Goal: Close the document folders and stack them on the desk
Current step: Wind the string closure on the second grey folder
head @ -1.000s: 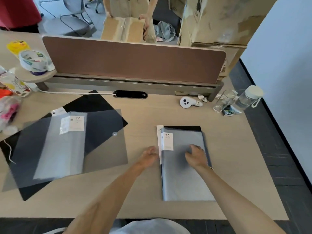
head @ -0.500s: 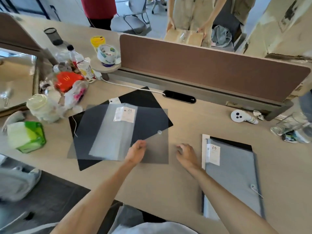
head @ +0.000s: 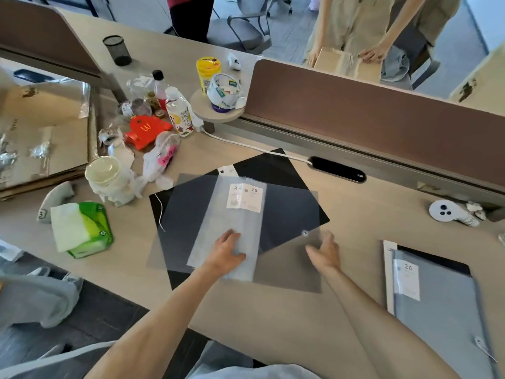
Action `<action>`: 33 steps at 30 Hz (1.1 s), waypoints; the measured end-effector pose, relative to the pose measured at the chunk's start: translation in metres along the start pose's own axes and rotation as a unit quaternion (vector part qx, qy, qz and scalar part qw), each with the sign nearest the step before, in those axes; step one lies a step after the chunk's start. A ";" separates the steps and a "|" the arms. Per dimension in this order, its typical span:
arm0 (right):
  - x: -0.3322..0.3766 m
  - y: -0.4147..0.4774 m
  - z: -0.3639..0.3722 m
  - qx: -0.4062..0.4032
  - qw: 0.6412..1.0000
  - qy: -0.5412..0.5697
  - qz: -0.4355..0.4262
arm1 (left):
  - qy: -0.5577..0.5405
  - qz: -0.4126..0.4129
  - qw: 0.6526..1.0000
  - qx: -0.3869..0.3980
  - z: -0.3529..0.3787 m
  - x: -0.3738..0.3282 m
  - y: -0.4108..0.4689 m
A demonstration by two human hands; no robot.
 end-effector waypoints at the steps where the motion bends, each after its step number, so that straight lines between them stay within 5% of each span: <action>1: 0.000 0.003 -0.001 -0.001 0.999 0.028 0.019 | 0.022 0.002 1.000 0.011 -0.001 0.004 0.002; 4: 0.000 0.005 -0.002 0.042 0.993 0.100 0.056 | 0.043 0.008 0.999 0.022 -0.003 0.010 0.005; 8: 0.019 -0.015 -0.006 0.072 0.985 0.156 -0.017 | 0.044 0.011 0.999 0.029 -0.008 0.008 0.005; 18: 0.065 -0.035 -0.084 0.158 0.928 0.321 -0.102 | -0.138 0.115 0.968 -0.174 -0.054 -0.079 -0.032; 21: 0.074 -0.038 -0.110 0.167 0.913 0.347 -0.135 | -0.234 0.109 0.951 -0.168 -0.070 -0.118 -0.051; 29: 0.092 -0.057 -0.166 0.162 0.901 0.308 -0.258 | -0.423 0.107 0.889 -0.136 -0.066 -0.177 -0.085; 33: 0.094 -0.057 -0.181 0.059 0.932 0.185 -0.307 | -0.506 0.094 0.845 -0.143 -0.051 -0.169 -0.095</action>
Point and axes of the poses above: each hand's wrist, its own y-axis towards the middle knuckle, its own z-axis out of the palm, x = y × z, the point moved 5 cm from there along y, towards the middle knuckle, and after that the axes turned 3 degrees about x, right-handed, at the moved point
